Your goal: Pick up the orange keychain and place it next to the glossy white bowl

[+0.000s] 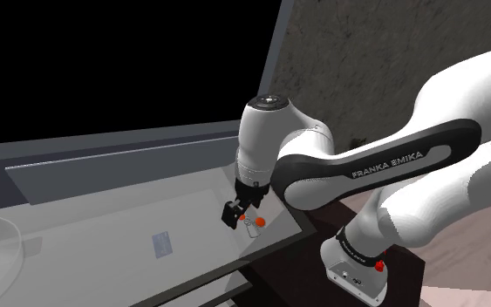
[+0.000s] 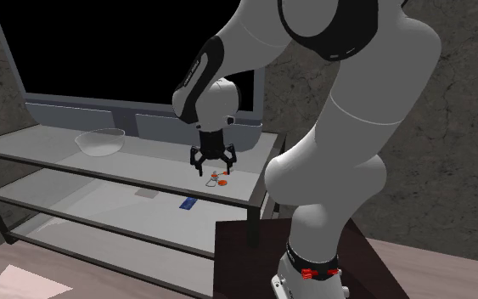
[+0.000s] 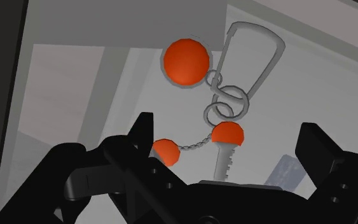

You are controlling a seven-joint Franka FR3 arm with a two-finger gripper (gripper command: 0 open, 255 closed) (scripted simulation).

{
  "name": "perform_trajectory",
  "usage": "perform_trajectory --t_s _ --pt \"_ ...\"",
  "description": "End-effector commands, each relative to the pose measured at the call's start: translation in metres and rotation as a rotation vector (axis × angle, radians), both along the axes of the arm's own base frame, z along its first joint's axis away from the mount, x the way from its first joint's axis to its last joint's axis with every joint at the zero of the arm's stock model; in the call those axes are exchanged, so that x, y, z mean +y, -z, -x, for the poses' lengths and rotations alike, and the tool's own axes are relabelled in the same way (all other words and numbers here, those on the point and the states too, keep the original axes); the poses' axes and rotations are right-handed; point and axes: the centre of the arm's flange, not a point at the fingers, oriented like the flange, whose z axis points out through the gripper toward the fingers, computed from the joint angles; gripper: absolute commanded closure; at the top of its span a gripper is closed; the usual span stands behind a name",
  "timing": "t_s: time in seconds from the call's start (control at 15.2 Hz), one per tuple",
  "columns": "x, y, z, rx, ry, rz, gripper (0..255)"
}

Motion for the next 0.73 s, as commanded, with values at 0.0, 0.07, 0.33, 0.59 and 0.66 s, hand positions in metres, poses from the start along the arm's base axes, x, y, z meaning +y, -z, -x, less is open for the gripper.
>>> perform_trajectory --t_s 0.0,0.07,0.33,0.59,0.66 --pt "0.0 0.0023 -0.0002 0.0 0.0 0.0 0" --pt "0.0 0.0023 -0.0002 0.0 0.0 0.0 0" --pt "0.0 0.0022 -0.0002 0.0 0.0 0.0 0" --pt "0.0003 0.0022 -0.002 0.0 0.0 0.0 255" --pt "0.0025 0.003 -0.0057 -0.001 0.0 -0.001 255"
